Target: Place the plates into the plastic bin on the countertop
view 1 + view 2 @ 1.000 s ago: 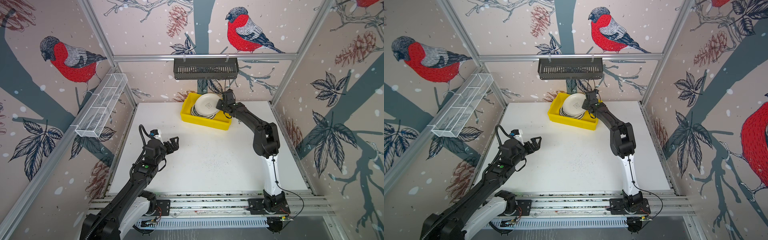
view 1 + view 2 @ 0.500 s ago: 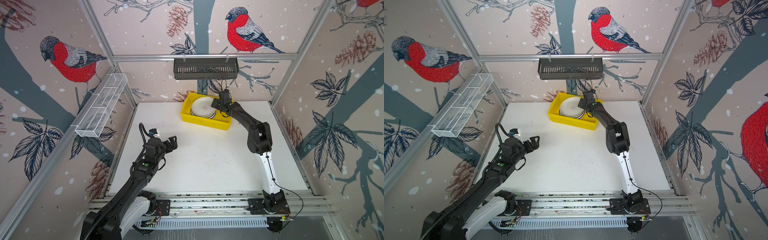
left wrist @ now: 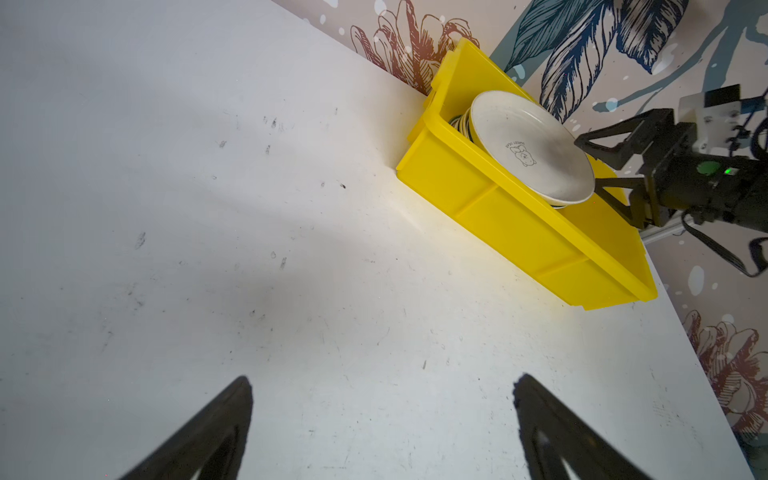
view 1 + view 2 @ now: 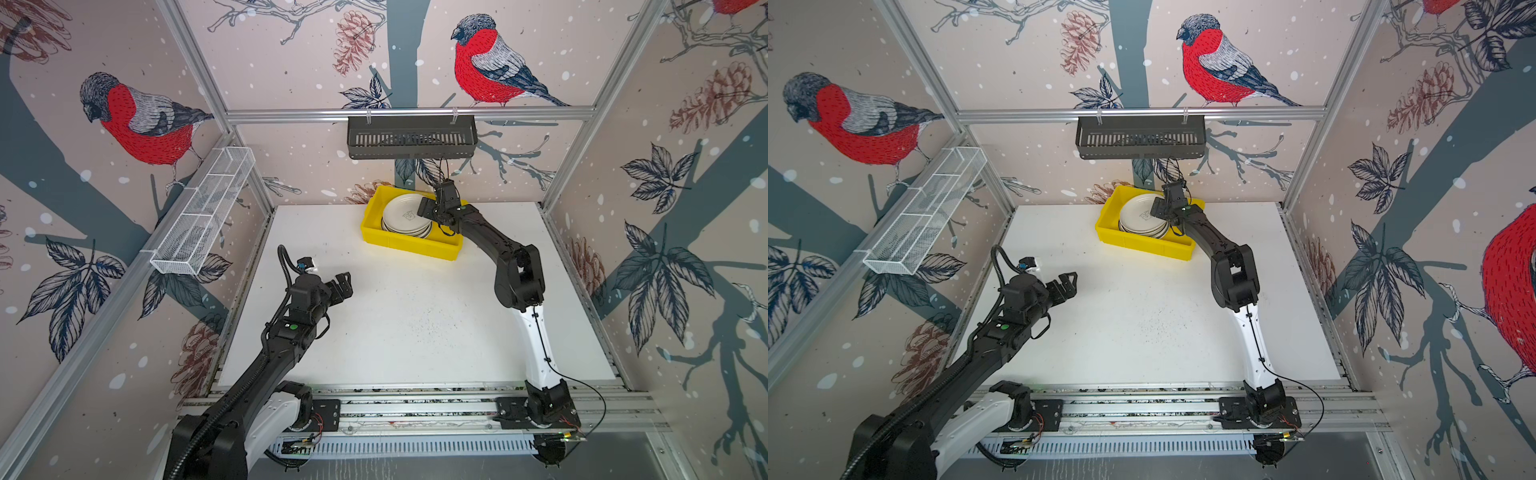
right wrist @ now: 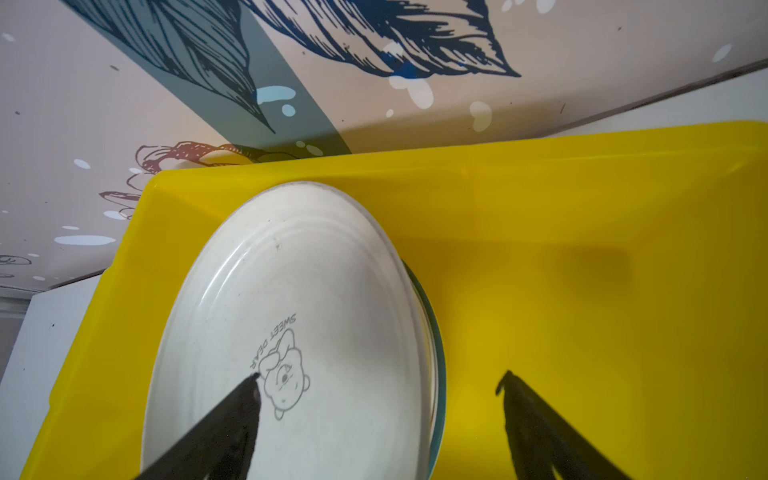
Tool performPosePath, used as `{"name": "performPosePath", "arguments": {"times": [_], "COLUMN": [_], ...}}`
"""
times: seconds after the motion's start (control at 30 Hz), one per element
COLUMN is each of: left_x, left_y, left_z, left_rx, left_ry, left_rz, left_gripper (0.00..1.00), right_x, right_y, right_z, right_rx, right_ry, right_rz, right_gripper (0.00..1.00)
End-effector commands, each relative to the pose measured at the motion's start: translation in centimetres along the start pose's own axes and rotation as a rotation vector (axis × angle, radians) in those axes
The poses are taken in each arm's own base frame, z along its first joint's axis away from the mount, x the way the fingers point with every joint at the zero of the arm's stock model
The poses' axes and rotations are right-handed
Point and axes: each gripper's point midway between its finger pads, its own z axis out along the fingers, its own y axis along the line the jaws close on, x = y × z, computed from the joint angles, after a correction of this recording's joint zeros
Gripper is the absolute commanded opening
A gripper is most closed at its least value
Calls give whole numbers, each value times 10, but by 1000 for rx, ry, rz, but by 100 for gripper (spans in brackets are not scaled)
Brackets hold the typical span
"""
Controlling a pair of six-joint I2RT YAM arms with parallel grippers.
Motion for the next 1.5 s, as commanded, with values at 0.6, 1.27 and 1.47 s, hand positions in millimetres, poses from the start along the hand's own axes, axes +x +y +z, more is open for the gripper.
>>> {"name": "performPosePath", "arguments": {"times": [0.6,1.27,1.47], "left_x": [-58,-53,-60], "left_y": [59,75,76], "left_z": [14,36,43], "left_rx": [-360,-385,-397], "left_ry": [-323,-412,-421], "left_rz": [227,422,477], "left_gripper": [97,97,97], "right_x": [0,90,94], "right_y": [-128,-277,-298], "right_z": [-284,-346,-338], "right_rx": [322,629,563], "right_ry": [-621,-763,-802], "right_rz": [-18,145,174], "right_gripper": [92,99,99]}}
